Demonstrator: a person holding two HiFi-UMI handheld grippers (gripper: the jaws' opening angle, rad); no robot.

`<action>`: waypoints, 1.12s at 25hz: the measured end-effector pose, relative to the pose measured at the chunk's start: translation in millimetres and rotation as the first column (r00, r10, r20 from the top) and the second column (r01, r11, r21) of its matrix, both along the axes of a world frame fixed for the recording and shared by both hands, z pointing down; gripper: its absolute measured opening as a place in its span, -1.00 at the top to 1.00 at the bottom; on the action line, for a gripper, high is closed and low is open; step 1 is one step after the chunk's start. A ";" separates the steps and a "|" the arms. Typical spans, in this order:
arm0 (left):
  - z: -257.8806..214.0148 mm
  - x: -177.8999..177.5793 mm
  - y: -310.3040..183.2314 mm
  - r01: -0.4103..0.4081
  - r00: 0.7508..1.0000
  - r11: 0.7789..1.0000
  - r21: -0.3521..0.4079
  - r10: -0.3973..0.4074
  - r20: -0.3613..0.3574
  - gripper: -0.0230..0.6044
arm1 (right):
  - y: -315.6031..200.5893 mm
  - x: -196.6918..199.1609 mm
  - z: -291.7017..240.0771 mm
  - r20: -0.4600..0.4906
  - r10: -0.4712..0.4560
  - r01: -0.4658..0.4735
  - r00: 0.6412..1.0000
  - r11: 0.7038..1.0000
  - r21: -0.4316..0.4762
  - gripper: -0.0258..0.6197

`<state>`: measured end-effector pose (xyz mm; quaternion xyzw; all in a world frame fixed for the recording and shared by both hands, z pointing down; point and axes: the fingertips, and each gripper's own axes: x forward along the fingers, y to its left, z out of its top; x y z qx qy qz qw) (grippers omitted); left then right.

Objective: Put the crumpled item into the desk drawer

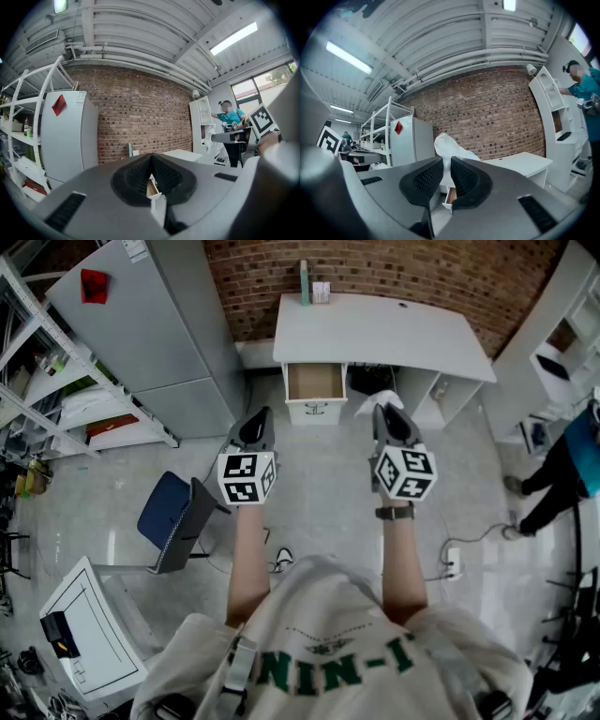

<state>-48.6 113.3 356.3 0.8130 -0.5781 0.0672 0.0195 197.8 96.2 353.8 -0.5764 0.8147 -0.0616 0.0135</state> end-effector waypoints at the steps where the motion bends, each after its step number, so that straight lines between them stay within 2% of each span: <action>1: -1.1 2.4 1.9 0.001 1.000 1.000 0.001 -0.001 0.000 0.93 | 1.6 2.1 -1.0 0.002 -0.003 0.003 1.000 1.000 0.001 0.77; 10: -8.5 35.0 18.4 -0.010 1.000 1.000 0.014 0.011 -0.013 0.93 | 15.3 26.5 4.0 0.053 -0.028 0.030 0.998 0.999 -0.026 0.77; 16: 8.5 46.5 23.4 -0.010 1.000 1.000 -0.026 0.011 0.009 0.93 | 13.2 32.8 29.2 0.077 -0.020 0.026 0.997 0.997 -0.077 0.77; 21: 12.7 45.1 5.0 -0.018 1.000 0.999 -0.029 0.018 -0.006 0.93 | 1.6 23.2 35.9 0.092 -0.035 0.043 0.995 0.995 -0.086 0.77; 26: 23.1 52.3 -29.5 -0.044 0.998 0.999 -0.031 0.046 0.039 0.93 | -32.9 26.2 42.7 0.083 -0.006 0.014 0.997 0.995 -0.103 0.77; 28: 24.1 49.8 -48.2 -0.053 0.998 0.998 -0.027 0.054 0.030 0.93 | -50.2 21.9 45.0 0.079 0.004 0.005 0.997 0.993 -0.118 0.77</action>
